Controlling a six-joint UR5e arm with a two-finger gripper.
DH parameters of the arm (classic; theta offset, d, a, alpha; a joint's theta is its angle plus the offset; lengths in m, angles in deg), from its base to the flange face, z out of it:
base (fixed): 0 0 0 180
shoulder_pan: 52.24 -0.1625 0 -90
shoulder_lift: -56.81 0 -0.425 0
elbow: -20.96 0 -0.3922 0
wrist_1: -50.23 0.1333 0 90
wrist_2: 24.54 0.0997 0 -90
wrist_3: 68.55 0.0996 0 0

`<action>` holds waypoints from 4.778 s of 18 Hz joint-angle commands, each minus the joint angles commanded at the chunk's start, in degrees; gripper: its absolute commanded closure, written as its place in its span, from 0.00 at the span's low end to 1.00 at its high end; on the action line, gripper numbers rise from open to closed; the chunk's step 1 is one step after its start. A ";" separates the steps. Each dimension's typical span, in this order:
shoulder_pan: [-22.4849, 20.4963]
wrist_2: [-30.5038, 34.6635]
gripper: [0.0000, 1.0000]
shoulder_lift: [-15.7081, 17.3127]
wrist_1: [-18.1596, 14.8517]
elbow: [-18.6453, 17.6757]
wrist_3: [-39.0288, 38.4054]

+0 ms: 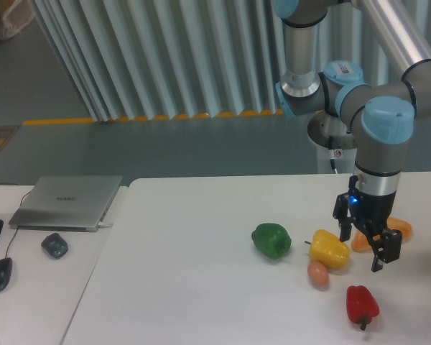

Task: Place the triangular bread in the basket
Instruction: 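Move the open gripper over the orange triangular bread and lower it, then close the gripper on the orange triangular bread, then lift the held bread and carry it away from the peppers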

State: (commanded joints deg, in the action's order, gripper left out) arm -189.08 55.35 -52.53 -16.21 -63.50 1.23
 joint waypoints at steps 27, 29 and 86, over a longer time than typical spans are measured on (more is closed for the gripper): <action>-1.49 14.13 0.00 2.11 -1.04 -7.65 7.29; -1.50 16.16 0.00 2.11 -3.50 -8.26 9.05; 1.05 21.44 0.97 2.29 -13.80 -3.35 18.10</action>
State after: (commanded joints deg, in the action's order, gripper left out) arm -188.03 76.80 -50.24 -30.01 -66.85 19.33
